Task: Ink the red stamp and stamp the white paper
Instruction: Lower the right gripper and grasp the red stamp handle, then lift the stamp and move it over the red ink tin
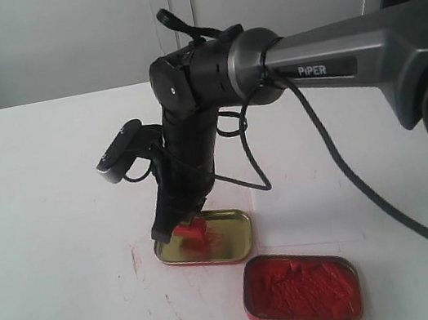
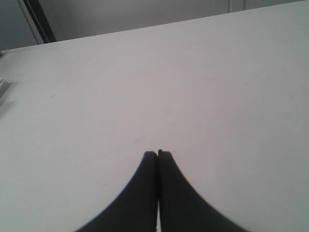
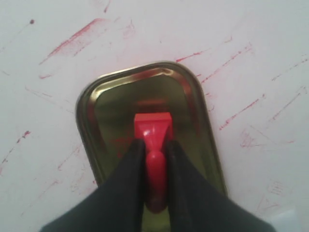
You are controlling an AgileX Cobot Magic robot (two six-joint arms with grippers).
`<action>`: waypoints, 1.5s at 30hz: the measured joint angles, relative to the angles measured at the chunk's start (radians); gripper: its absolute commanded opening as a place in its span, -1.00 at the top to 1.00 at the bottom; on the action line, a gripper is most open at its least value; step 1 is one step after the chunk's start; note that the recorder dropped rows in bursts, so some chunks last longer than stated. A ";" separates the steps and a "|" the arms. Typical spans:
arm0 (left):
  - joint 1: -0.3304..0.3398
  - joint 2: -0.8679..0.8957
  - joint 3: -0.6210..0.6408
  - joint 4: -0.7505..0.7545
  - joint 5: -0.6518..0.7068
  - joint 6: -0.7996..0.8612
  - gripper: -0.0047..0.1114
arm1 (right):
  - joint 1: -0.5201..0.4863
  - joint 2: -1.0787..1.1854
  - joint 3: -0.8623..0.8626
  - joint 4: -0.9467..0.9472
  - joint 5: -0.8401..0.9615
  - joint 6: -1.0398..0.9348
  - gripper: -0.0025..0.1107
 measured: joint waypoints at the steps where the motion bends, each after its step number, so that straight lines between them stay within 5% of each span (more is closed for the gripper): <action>1: 0.000 0.000 0.000 0.000 0.000 0.000 0.92 | 0.000 -0.008 0.000 0.000 0.005 0.009 0.96; 20: 0.000 0.000 0.000 0.000 0.000 0.000 0.92 | -0.004 -0.073 0.014 -0.027 0.144 0.196 0.96; 45: 0.000 0.000 0.000 0.000 0.000 0.000 0.92 | -0.004 -0.467 0.531 -0.071 -0.008 0.278 0.96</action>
